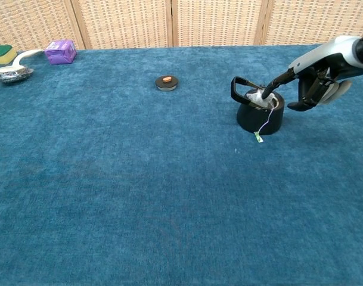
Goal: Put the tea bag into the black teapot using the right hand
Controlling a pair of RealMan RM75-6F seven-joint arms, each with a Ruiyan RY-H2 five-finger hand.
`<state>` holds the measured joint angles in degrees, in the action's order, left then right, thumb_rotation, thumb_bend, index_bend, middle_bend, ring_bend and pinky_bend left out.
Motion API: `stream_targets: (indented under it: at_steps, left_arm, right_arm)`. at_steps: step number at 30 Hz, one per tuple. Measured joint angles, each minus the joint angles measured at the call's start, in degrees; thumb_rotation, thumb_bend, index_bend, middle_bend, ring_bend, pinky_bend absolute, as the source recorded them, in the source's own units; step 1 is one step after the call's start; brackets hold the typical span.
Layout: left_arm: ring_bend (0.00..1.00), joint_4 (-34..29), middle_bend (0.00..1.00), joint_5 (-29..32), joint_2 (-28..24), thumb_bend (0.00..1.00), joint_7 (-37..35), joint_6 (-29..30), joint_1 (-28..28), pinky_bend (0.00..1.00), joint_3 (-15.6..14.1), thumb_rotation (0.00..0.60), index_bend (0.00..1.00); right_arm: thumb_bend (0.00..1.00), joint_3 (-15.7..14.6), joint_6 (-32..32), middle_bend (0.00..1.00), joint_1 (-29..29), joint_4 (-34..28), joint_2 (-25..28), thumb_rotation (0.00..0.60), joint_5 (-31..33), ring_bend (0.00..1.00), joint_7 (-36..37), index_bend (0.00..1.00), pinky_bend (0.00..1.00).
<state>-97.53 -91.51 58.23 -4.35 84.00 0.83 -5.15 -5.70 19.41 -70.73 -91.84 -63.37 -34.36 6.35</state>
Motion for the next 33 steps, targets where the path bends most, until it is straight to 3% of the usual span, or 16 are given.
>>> stream_targets:
  at_steps: [9, 33]
  left_arm:
    - [0.0, 0.6, 0.14, -0.1, 0.2, 0.27, -0.6, -0.2, 0.0, 0.1, -0.1, 0.6, 0.08]
    - [0.0, 1.3, 0.14, 0.2, 0.3, 0.27, -1.2, -0.2, -0.3, 0.1, -0.1, 0.6, 0.08]
  right_arm:
    - [0.64, -2.6, 2.1, 1.0, -2.8, -1.0, -1.5, 0.6, 3.1, 1.0, -1.6, 0.06, 1.0]
    - [0.64, -4.9, 3.5, 1.0, -6.2, 0.1, -4.3, 0.6, 8.1, 1.0, -3.9, 0.06, 1.0]
